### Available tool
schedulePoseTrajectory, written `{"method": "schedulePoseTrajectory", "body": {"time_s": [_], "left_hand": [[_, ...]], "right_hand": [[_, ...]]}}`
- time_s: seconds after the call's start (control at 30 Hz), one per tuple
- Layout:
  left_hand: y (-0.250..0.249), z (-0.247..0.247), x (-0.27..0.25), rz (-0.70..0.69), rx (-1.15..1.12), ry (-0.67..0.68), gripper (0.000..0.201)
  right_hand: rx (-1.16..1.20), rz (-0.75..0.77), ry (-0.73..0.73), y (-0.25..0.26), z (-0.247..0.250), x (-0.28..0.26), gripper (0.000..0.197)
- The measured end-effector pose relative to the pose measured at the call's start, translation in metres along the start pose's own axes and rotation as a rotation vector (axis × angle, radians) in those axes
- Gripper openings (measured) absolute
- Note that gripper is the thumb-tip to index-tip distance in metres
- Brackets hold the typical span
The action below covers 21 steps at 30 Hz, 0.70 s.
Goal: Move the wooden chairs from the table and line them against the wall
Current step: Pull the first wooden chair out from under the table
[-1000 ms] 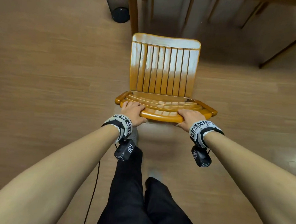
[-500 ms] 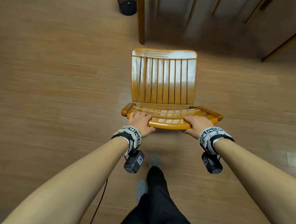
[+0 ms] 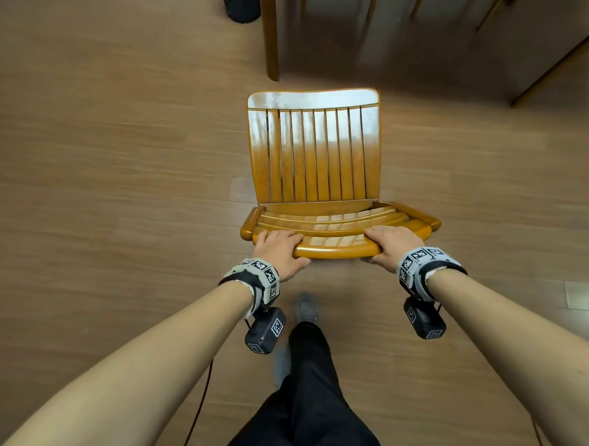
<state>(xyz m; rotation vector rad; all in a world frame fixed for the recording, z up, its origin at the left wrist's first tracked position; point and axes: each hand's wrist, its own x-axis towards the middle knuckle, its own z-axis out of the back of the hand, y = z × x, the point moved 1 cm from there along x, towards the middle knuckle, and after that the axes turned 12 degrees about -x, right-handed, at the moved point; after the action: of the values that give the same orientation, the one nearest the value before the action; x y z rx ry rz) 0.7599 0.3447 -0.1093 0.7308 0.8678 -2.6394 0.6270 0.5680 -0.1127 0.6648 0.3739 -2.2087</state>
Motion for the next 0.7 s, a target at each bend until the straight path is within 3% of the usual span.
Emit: {"method": "schedulePoseTrajectory", "body": {"time_s": [0.3, 0.43, 0.63, 0.7], "left_hand": [[-0.01, 0.042, 0.034, 0.012, 0.019, -0.011, 0.055], [-0.013, 0.068, 0.048, 0.055, 0.032, 0.046, 0.056], [-0.023, 0.092, 0.038, 0.056, 0.03, 0.158, 0.05], [-0.024, 0.103, 0.034, 0.066, -0.01, 0.201, 0.057]], "right_hand": [[0.041, -0.08, -0.087, -0.018, 0.036, 0.028, 0.025], [0.098, -0.11, -0.112, -0.02, 0.058, 0.03, 0.035], [0.167, -0.14, 0.048, -0.014, 0.085, 0.021, 0.015], [0.232, -0.159, 0.15, -0.011, 0.1, 0.022, 0.028]]}}
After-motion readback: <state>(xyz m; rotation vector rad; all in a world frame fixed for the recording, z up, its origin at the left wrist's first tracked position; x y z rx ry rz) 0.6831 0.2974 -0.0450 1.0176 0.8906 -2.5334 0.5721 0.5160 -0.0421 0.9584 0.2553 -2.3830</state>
